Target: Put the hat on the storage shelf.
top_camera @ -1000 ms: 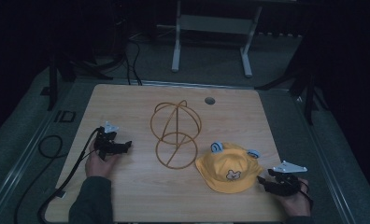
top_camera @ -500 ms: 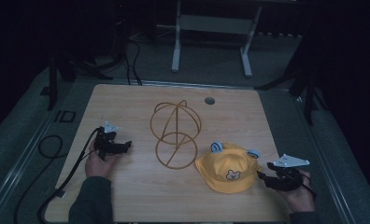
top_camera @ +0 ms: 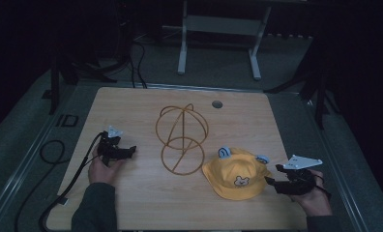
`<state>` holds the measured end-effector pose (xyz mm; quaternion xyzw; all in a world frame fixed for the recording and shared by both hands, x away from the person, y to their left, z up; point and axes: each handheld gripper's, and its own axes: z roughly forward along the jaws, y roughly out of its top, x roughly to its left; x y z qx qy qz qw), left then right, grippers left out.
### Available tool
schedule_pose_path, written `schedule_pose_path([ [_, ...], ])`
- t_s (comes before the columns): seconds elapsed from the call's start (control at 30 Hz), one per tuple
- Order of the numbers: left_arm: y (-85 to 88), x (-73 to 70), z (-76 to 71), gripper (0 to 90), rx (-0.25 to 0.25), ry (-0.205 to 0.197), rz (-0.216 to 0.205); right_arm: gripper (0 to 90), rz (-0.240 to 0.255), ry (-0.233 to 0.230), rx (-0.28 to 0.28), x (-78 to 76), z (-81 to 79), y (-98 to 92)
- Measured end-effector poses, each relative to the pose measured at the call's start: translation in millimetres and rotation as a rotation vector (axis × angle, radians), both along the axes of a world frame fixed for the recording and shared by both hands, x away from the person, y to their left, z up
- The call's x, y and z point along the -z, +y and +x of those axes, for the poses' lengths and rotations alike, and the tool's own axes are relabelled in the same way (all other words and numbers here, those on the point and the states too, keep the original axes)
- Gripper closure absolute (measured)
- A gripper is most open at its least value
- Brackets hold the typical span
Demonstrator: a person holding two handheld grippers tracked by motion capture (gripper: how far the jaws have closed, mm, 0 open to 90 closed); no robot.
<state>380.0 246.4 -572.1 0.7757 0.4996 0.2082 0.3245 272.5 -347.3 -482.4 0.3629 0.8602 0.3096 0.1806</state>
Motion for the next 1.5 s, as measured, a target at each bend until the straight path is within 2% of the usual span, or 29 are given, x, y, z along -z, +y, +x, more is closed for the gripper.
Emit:
schedule_pose_path([
  [0.13,0.0,0.0,0.0,12.7,0.0,0.0,0.0,30.5,-0.007,0.006,-0.023,-3.9,0.9,3.2],
  [0.27,0.0,0.0,0.0,12.7,0.0,0.0,0.0,21.1,-0.041,0.011,-0.03,-9.1,4.7,9.9],
  [0.57,0.2,-0.2,-0.1,13.2,-0.001,0.002,0.0,15.4,-0.044,0.024,-0.089,-19.6,11.2,21.5],
  [1.0,0.2,-0.2,-0.1,13.2,-0.001,0.001,0.0,14.5,-0.084,0.045,-0.176,-36.9,25.1,40.1],
  [1.5,0.2,-0.2,-0.1,13.2,-0.001,0.002,0.0,15.2,-0.195,0.11,-0.269,-46.5,49.2,70.6],
])
